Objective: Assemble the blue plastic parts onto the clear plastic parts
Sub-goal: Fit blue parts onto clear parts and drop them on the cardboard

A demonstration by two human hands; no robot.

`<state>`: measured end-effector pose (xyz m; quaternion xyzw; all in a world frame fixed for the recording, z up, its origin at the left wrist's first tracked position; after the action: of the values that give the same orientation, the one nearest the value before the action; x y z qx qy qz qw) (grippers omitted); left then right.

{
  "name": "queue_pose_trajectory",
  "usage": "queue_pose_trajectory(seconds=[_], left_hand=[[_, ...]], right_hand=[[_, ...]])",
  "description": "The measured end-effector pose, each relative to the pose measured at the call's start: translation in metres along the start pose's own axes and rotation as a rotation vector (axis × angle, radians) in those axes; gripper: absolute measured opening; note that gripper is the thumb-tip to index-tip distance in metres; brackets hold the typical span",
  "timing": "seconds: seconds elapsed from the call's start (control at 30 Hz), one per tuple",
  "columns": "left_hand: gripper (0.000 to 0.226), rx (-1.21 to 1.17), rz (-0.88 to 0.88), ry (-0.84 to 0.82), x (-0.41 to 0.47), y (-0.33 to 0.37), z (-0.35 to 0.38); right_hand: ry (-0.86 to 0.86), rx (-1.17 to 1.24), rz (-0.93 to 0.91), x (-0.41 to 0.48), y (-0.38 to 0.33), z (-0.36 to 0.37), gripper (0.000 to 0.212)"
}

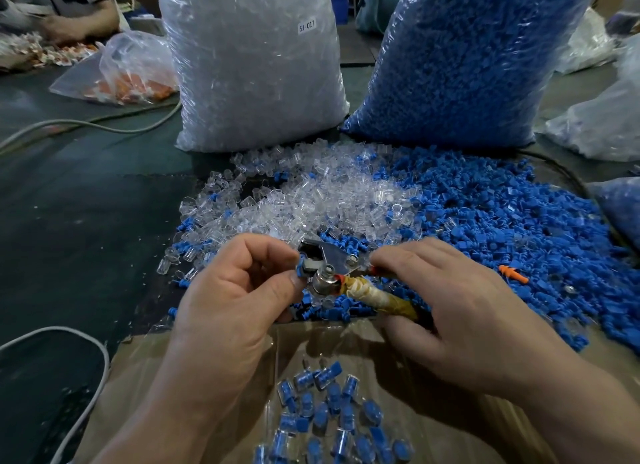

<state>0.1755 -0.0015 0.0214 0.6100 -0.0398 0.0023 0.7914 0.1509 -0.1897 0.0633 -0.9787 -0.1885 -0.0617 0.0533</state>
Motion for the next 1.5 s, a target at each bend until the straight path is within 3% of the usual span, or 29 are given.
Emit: queue_pose_trajectory(seconds=[0.37,0.5,0.67,0.8,1.0,1.13,1.27,1.33,1.43,1.5], left_hand=[[0.021,0.023,-0.014,-0.011,-0.004,0.004,0.005],[0.02,0.126,-0.02,0.094,-0.002,0.005,-0.005],[0.029,0.135,-0.237,0.067,-0.007,-0.013,0.005],[0.032,0.302,-0.17,0.056,-0.009,-0.009,0.012],[0.024,0.423,-0.071,0.017,-0.014,-0.004,0.021],[0.015,0.49,0.041,-0.055,-0.017,0.008,0.032],[0.013,0.41,0.035,-0.069,-0.019,0.012,0.032],[0.013,0.454,0.005,-0.047,-0.015,0.011,0.025],[0.045,0.494,-0.121,-0.132,-0.014,-0.003,0.024],[0.046,0.415,-0.146,-0.174,-0.014,-0.006,0.026]], right_hand=[[0.044,0.014,0.025,0.002,0.001,-0.005,0.047],[0.071,-0.056,0.113,0.0,0.015,-0.001,0.053],[-0.033,-0.221,0.282,0.007,0.045,0.013,0.069],[-0.099,-0.275,0.317,0.011,0.05,0.019,0.067],[0.17,-0.153,0.155,0.006,-0.006,-0.011,0.047],[0.164,-0.088,-0.042,0.007,-0.043,-0.005,0.025],[0.241,-0.024,-0.021,0.001,-0.038,-0.012,0.006],[0.261,-0.021,-0.027,0.0,-0.041,-0.013,0.005],[0.256,0.025,-0.069,0.001,-0.049,-0.014,0.02],[0.203,0.077,-0.046,0.002,-0.048,-0.011,0.024]])
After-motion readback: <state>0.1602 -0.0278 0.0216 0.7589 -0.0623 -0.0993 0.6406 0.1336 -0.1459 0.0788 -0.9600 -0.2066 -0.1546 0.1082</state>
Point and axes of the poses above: each hand's wrist, its own x-axis towards the middle knuckle, its own z-axis out of the palm, y = z × x, the point moved 10 cm from there along x, towards the middle knuckle, and after that the axes turned 13 degrees about -x, right-handed, at the moved point
